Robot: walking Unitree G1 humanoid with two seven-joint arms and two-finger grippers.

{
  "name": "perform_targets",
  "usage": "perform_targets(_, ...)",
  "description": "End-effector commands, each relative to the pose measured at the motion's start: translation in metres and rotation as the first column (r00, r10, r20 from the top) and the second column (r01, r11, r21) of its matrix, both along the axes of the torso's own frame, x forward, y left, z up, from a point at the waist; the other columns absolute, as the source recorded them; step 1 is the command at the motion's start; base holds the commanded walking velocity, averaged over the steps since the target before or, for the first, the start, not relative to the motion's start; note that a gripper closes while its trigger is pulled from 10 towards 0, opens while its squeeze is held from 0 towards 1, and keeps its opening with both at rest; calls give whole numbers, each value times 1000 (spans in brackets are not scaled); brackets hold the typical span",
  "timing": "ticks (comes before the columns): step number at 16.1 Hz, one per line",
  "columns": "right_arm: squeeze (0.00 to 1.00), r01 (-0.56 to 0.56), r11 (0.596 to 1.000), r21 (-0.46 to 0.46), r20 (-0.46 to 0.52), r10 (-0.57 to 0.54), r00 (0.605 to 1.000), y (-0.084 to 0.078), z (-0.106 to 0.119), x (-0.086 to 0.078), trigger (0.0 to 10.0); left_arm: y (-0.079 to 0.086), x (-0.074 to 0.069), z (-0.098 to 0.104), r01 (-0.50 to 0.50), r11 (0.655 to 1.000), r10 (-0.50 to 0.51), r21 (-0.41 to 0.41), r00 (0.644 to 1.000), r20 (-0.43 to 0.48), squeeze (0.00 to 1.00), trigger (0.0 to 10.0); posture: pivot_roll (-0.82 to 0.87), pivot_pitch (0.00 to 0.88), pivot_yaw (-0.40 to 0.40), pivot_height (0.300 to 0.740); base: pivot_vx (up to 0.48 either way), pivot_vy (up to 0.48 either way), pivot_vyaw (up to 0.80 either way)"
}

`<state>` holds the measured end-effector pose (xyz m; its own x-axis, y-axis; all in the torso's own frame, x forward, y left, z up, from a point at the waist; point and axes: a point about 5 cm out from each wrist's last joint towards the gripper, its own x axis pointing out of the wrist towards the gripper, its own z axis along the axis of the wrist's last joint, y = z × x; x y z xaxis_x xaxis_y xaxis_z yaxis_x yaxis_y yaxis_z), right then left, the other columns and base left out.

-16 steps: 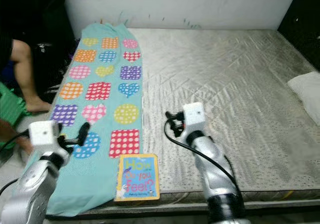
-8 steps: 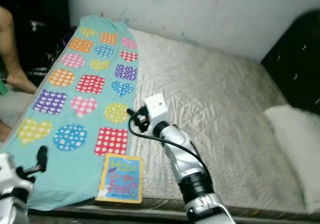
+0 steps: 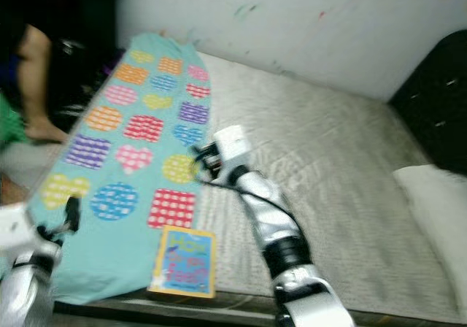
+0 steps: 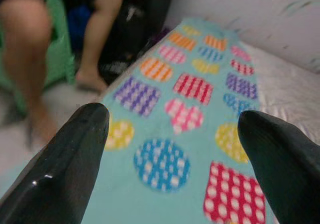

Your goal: Clean up the room

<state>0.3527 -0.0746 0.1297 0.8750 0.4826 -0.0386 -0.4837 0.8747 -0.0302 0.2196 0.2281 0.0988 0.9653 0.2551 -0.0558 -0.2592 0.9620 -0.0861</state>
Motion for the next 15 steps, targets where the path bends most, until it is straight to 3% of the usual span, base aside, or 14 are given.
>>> perform_targets(1, 0, 106, 994, 3, 22, -106, 994, -28, 1, 0, 10000, -10, 10, -6, 59, 998, -59, -14, 998, -20, 0, 10000, 62, 0, -131, 740, 0, 0, 0)
perform_targets(4, 0, 247, 969, -6, 65, -246, 967, -65, 3, -5, 10000, -22, 29, -8, 123, 992, -124, -38, 992, -10, 0, 10000, -46, 0, -58, 740, 0, 0, 0)
perform_targets(5, 0, 318, 948, -4, 89, -316, 944, -83, 6, -13, 10000, -33, 40, -12, 173, 983, -174, -60, 985, -15, 0, 10000, -90, 0, -23, 740, 0, 0, 0)
perform_targets(6, 0, 349, 937, -4, 97, -347, 933, -90, 7, -18, 10000, -39, 44, -11, 197, 978, -198, -69, 980, -11, 0, 10000, -123, 0, 7, 740, 0, 0, 0)
perform_targets(10, 0, 544, 839, -6, 134, -539, 832, -133, 8, -43, 10000, -70, 65, -12, 369, 925, -371, -94, 928, -6, 0, 10000, -195, 20, 99, 740, 0, 0, 0)
perform_targets(12, 0, 577, 817, -5, 129, -572, 810, -138, 7, -50, 10000, -75, 73, -9, 407, 909, -408, -88, 913, 2, 0, 10000, -210, 21, 126, 740, 0, 0, 0)
perform_targets(15, 0, 550, 835, -17, 139, -543, 828, -125, 10, -50, 10000, -70, 77, -8, 411, 908, -412, -79, 911, 8, 0, 10000, -203, 20, 116, 740, 0, 0, 267)
